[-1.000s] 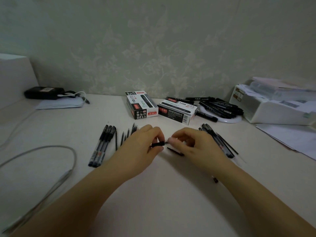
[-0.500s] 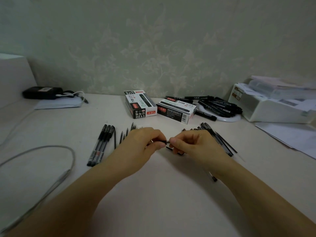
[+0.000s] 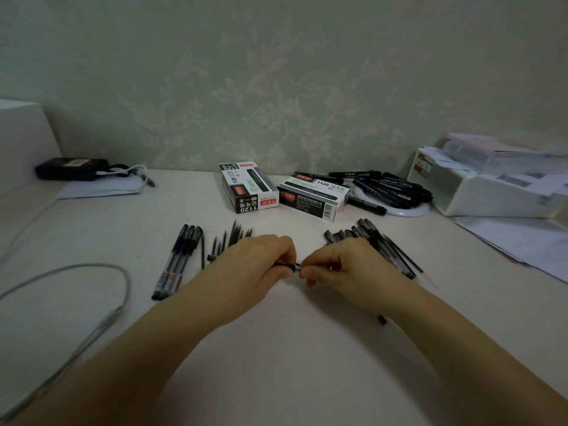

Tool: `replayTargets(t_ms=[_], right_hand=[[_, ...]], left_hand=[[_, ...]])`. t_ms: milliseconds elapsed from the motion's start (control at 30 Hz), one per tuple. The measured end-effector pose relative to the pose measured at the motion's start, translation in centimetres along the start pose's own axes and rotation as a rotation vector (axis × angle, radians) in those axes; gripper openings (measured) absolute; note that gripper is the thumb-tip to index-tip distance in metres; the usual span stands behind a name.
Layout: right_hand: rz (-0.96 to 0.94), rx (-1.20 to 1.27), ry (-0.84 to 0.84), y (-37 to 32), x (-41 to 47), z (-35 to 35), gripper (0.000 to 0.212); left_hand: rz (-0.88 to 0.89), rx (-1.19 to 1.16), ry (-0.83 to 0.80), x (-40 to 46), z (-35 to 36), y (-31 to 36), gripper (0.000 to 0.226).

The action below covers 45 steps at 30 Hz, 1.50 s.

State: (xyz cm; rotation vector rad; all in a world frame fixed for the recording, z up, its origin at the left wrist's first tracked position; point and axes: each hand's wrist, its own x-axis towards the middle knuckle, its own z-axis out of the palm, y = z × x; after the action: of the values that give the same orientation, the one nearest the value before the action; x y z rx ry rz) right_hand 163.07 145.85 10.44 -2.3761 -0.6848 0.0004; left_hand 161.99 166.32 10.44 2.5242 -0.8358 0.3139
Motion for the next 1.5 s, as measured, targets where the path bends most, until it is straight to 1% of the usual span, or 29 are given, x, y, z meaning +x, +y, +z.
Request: replayTargets(t_ms=[167, 233, 300, 400, 467, 533, 667, 733, 867, 933, 1033, 1067, 1133, 1233, 1267, 1433, 1500], right_hand=[[-0.147, -0.155, 0.09, 0.2, 0.1, 0.2, 0.007], [-0.111, -0.084, 0.163, 0.2, 0.1, 0.2, 0.006], [-0.049, 0.029, 0.215, 0.2, 0.1, 0.2, 0.013], [0.069, 0.209, 0.211, -0.1, 0.2, 0.1, 0.03], [0.113, 0.276, 0.176, -0.3, 0.2, 0.2, 0.038], [0.115, 0.324, 0.141, -0.4, 0.1, 0.3, 0.032], [0.107, 0.413, 0.142, -0.2, 0.2, 0.1, 0.005], [0.113, 0.443, 0.166, -0.2, 0.2, 0.1, 0.014], [0.167, 0.425, 0.196, -0.7, 0.2, 0.3, 0.029], [0.187, 0.453, 0.19, -0.7, 0.3, 0.3, 0.025], [0.173, 0.491, 0.167, -0.4, 0.3, 0.1, 0.005], [0.168, 0.507, 0.165, -0.3, 0.3, 0.0, 0.006], [0.184, 0.528, 0.163, -0.4, 0.3, 0.0, 0.017], [0.202, 0.486, 0.149, -0.8, 0.3, 0.2, 0.033], [0.207, 0.5, 0.147, -0.8, 0.3, 0.2, 0.032], [0.202, 0.537, 0.133, -0.5, 0.2, 0.0, 0.009], [0.187, 0.551, 0.153, -0.4, 0.2, 0.0, 0.005]], left_hand=[[-0.076, -0.103, -0.063, 0.0, -0.1, -0.4, 0.008], [-0.097, -0.167, -0.057, 0.0, -0.1, -0.4, 0.009], [-0.106, -0.204, -0.015, 0.1, -0.1, -0.2, 0.008], [-0.083, -0.206, 0.065, 0.0, -0.1, 0.1, 0.006], [-0.066, -0.201, 0.093, 0.0, -0.1, 0.3, 0.005], [-0.055, -0.194, 0.108, 0.1, -0.1, 0.4, 0.005], [-0.06, -0.185, 0.124, 0.1, -0.2, 0.4, 0.005], [-0.063, -0.186, 0.13, 0.0, -0.2, 0.4, 0.005], [-0.058, -0.19, 0.129, 0.1, -0.2, 0.7, 0.005], [-0.055, -0.19, 0.137, 0.2, -0.2, 0.6, 0.005], [-0.053, -0.181, 0.143, 0.1, -0.1, 0.5, 0.005], [-0.056, -0.181, 0.145, 0.1, -0.1, 0.4, 0.005], [-0.058, -0.192, 0.151, 0.1, 0.0, 0.4, 0.005], [-0.054, -0.195, 0.161, 0.2, 0.1, 0.5, 0.003], [-0.06, -0.198, 0.162, 0.2, 0.1, 0.5, 0.002], [-0.086, -0.214, 0.151, 0.1, 0.2, 0.3, 0.004], [-0.099, -0.218, 0.148, 0.1, 0.2, 0.3, 0.004]])
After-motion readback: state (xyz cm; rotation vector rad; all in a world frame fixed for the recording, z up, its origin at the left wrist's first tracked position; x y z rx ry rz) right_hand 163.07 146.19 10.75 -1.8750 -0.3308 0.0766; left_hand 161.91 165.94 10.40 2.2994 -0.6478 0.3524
